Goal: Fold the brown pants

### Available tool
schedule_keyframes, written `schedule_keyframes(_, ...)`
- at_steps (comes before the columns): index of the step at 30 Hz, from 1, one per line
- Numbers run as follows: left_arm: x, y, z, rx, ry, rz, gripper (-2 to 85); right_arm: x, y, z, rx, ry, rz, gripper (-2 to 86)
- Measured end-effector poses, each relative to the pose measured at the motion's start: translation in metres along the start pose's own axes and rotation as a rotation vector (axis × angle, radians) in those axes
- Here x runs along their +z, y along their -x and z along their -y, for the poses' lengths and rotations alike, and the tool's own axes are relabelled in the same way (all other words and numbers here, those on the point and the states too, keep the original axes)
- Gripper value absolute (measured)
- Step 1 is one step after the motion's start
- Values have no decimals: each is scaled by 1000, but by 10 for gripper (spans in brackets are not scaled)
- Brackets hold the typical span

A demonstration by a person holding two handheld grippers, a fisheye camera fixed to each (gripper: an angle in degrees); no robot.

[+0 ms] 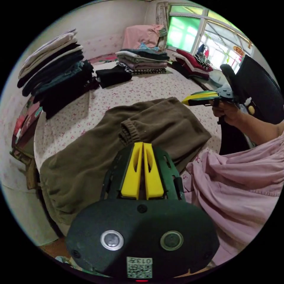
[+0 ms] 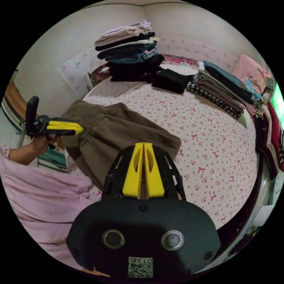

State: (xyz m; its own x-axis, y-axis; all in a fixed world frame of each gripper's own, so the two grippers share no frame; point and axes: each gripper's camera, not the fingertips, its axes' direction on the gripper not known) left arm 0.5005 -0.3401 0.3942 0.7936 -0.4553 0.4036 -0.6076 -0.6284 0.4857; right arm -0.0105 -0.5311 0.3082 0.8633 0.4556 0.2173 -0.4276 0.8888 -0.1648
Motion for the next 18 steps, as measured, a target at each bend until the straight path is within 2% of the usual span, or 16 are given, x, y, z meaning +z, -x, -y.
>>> schedule_keyframes(3,10,-20,5,90,89,13,-3,8,23,-16,-64,34,-1,-2)
schedule_keyframes(5,30,-25,0,112,211,44,-3,31,44,-29,-144,154,7,-1)
schedule_keyframes(6,21,-24,-7,115,144,52,-3,47,52,-36,-176,242,-30,-1)
schedule_keyframes(8,11,-17,-10,84,156,23,-3,39,60,-44,-208,185,-87,-1)
schedule_keyframes(10,-7,-11,-12,82,164,5,-3,24,63,-44,-223,190,-77,-1)
schedule_keyframes(13,-36,-10,-13,88,126,39,-3,-8,69,-59,-235,93,-46,-1)
schedule_keyframes(16,-67,-17,-7,114,25,91,-3,-3,79,-81,-262,169,-54,-1)
schedule_keyframes(18,-68,-20,1,139,23,112,-3,20,86,-96,-276,255,-88,-1)
